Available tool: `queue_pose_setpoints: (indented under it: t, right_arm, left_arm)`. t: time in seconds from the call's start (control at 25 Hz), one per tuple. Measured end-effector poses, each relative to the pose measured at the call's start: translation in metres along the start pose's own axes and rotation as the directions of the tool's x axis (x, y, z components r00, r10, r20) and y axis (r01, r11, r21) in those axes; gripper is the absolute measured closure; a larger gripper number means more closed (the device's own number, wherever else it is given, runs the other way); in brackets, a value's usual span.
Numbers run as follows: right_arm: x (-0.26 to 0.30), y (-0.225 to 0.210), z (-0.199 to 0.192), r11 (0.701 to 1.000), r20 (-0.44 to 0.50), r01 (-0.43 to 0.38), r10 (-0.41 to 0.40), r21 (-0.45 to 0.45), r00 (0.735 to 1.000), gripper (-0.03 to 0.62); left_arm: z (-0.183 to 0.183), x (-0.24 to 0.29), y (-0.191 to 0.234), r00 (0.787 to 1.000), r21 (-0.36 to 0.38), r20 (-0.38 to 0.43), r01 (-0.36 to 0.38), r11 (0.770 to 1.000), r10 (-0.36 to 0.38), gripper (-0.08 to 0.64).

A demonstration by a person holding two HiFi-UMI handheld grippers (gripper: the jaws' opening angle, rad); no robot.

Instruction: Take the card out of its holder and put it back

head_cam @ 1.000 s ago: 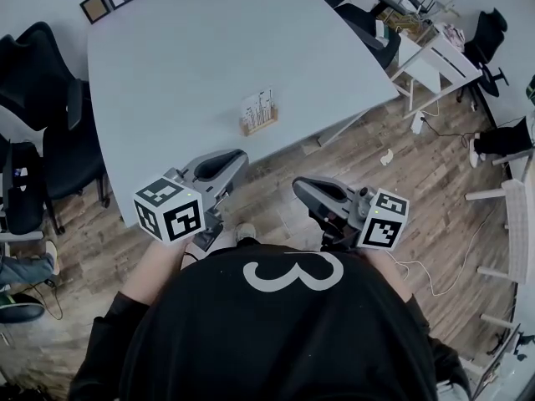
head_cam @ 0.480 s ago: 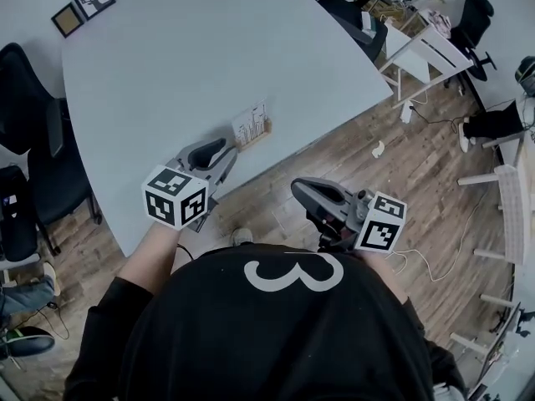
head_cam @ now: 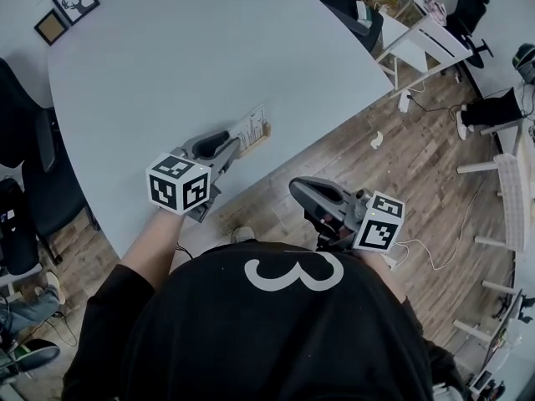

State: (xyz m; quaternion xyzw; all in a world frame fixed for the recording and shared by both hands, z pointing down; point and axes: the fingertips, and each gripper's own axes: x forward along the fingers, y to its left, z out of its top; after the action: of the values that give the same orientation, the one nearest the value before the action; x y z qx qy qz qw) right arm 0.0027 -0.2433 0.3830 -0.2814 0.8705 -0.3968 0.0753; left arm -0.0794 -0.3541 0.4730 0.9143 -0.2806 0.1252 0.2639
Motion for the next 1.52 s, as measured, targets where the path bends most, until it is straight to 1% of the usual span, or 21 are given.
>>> queue_pose_setpoints:
  t: [0.2, 0.36, 0.56, 0.72, 1.04, 1.24, 1.44, 1.52]
  right_arm:
    - [-0.001, -0.004, -0.003, 1.000, 0.007, 0.005, -0.005, 0.027, 1.000, 0.581]
    - [-0.005, -0.011, -0.004, 0.999, 0.020, 0.017, -0.018, 0.044, 1.000, 0.581]
    - [-0.006, -0.012, -0.004, 0.997, 0.049, 0.012, -0.016, 0.082, 0.999, 0.583]
    - [-0.007, -0.014, -0.005, 0.996, 0.052, 0.008, -0.013, 0.089, 0.999, 0.581]
    - [-0.007, -0.014, -0.006, 0.996, 0.052, 0.003, -0.007, 0.088, 0.999, 0.581]
    - [-0.014, -0.007, -0.010, 0.997, 0.058, -0.011, 0.006, 0.080, 0.998, 0.581]
    - [-0.015, -0.009, -0.010, 0.997, 0.068, -0.017, 0.011, 0.079, 0.998, 0.581]
    - [-0.025, -0.003, -0.015, 0.997, 0.068, -0.024, 0.019, 0.078, 0.998, 0.582]
  left_arm:
    - [-0.002, 0.014, -0.001, 1.000, 0.015, -0.024, 0.017, 1.000, -0.016, 0.454]
    - [-0.003, 0.021, 0.001, 0.999, 0.036, -0.031, 0.026, 0.999, -0.025, 0.480]
    - [-0.002, 0.019, 0.000, 0.999, 0.100, -0.029, 0.029, 0.995, -0.026, 0.517]
    - [-0.004, 0.019, -0.002, 0.999, 0.141, -0.033, 0.032, 0.989, -0.028, 0.529]
    - [-0.003, 0.017, 0.001, 0.999, 0.172, -0.035, 0.021, 0.985, -0.015, 0.535]
    - [0.002, 0.010, -0.006, 1.000, 0.182, -0.013, -0.003, 0.983, 0.005, 0.535]
    - [0.017, 0.005, 0.000, 0.999, 0.172, 0.031, -0.033, 0.985, 0.028, 0.535]
    - [0.021, -0.001, -0.009, 0.998, 0.180, 0.049, -0.051, 0.982, 0.043, 0.535]
